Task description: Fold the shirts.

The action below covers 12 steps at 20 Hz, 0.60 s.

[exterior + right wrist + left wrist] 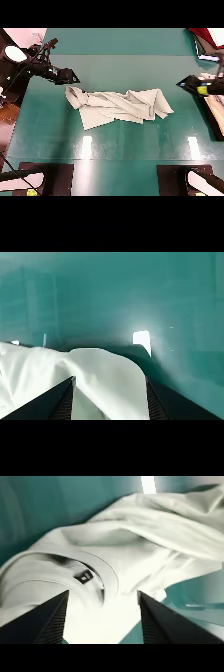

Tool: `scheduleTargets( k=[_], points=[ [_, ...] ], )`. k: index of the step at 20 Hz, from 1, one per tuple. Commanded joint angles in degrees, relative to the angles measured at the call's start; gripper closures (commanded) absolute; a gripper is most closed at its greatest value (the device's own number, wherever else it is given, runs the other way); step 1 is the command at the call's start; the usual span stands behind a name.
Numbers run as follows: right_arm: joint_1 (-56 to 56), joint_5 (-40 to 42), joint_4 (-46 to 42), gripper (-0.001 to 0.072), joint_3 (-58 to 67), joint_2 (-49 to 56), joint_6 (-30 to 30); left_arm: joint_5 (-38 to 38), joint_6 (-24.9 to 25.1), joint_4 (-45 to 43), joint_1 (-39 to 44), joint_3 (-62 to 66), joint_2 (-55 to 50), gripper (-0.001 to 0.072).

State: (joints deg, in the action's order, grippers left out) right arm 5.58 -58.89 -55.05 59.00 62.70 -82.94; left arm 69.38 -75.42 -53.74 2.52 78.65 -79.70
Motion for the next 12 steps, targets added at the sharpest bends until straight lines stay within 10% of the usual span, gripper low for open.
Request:
scheduleTargets(
  k=[1,12],
  points=[
    [5.1,-2.6,0.0,0.0209,0.0,-3.9,1.0,-1.0,-2.9,-0.3,1.6,-3.3,2.3,0.0215],
    [5.8,-4.1,0.0,0.0223,-0.2,-4.3,2.1,-2.7,-5.2,-4.8,9.2,-17.2,11.9,0.0215]
  ],
)
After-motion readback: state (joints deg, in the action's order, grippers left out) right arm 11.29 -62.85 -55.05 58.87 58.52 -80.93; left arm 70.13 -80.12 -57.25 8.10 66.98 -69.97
